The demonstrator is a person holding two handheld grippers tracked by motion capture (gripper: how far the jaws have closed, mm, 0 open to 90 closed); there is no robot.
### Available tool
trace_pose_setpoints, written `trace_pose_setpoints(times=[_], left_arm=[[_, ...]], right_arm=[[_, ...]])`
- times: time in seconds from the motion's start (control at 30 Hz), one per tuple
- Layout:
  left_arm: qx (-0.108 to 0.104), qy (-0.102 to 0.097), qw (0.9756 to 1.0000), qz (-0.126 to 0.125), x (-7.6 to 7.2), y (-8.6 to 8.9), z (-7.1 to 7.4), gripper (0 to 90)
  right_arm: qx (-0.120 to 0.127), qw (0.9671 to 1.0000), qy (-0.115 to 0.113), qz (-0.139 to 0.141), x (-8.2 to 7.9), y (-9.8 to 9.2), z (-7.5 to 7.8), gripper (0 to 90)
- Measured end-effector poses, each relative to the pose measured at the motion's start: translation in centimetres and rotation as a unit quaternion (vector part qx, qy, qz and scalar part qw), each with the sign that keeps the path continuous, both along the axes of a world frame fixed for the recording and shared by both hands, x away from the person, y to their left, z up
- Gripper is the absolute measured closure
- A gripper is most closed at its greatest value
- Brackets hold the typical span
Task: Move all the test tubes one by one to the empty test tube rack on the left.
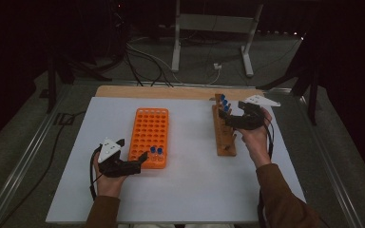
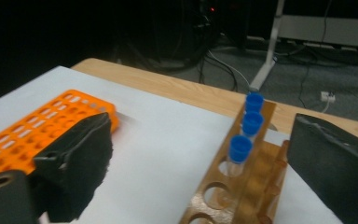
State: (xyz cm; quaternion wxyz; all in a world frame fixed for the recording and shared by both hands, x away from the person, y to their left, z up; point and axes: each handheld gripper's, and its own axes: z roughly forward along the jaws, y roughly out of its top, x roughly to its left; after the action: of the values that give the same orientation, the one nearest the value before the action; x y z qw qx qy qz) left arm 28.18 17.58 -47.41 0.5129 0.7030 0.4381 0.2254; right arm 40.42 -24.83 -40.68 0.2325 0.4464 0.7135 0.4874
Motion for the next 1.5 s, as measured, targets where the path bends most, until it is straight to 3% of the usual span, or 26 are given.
trace_pose_setpoints(times=[0.17,0.3,0.47,0.77,1.5], left_arm=[[0.000,0.001,1.0000,0.003,0.0,0.0,0.0,1.3],[0.001,0.002,1.0000,0.004,-0.1,-0.1,0.0,1.3],[-0.001,0.003,1.0000,0.006,-0.1,0.0,-0.1,1.3],[-0.004,0.004,0.9999,0.009,-0.2,0.2,-0.2,1.3],[-0.005,0.005,0.9999,0.011,-0.1,0.3,-0.2,1.3]], right_arm=[[-0.003,0.9994,0.026,-0.021,1.4,-0.4,-1.4,17.0],[-0.010,0.9987,0.038,-0.032,2.4,-0.4,-2.5,32.8],[-0.024,0.9979,0.045,-0.039,3.4,-0.1,-3.5,53.4],[-0.037,0.9971,0.050,-0.044,4.4,0.2,-4.8,70.8],[-0.066,0.9954,0.051,-0.046,4.4,1.4,-5.2,76.8]])
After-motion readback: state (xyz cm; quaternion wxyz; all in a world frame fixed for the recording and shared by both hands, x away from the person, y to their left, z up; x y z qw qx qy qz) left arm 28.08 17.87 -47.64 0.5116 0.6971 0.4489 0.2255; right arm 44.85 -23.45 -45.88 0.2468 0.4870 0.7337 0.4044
